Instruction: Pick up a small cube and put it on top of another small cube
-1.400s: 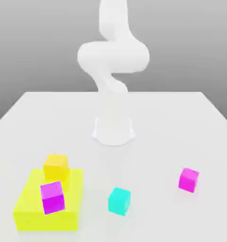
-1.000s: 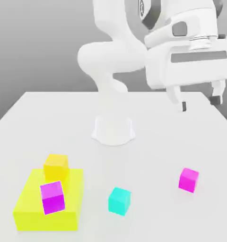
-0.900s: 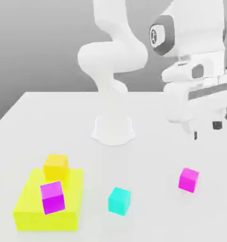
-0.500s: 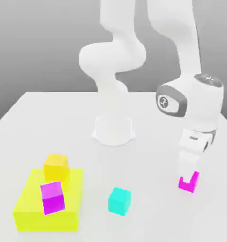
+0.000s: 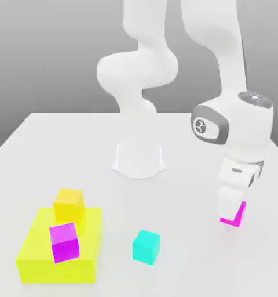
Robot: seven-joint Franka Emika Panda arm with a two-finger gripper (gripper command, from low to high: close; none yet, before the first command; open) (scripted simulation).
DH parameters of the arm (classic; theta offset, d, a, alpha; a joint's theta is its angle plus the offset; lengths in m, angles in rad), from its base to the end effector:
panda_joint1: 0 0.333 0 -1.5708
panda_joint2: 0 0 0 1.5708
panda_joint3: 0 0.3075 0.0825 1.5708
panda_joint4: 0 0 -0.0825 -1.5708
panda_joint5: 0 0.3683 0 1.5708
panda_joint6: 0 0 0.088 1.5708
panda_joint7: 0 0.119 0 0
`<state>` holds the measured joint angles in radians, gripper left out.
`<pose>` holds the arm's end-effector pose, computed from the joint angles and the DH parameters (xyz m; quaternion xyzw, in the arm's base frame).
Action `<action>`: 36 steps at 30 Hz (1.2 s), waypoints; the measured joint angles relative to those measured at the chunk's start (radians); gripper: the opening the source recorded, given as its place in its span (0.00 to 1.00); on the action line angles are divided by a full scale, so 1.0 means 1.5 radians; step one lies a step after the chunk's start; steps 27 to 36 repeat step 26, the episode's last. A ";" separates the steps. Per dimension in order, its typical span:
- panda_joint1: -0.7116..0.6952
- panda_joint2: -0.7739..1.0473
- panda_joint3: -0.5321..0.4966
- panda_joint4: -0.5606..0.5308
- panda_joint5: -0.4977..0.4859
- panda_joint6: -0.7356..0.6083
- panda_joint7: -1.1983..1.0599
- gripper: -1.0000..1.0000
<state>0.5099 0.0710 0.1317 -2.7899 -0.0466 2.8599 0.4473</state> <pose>0.2969 0.2264 0.1840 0.9929 0.1191 0.0009 0.0016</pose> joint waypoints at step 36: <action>-0.375 -0.197 -0.385 -0.022 -0.093 -0.167 -0.501 1.00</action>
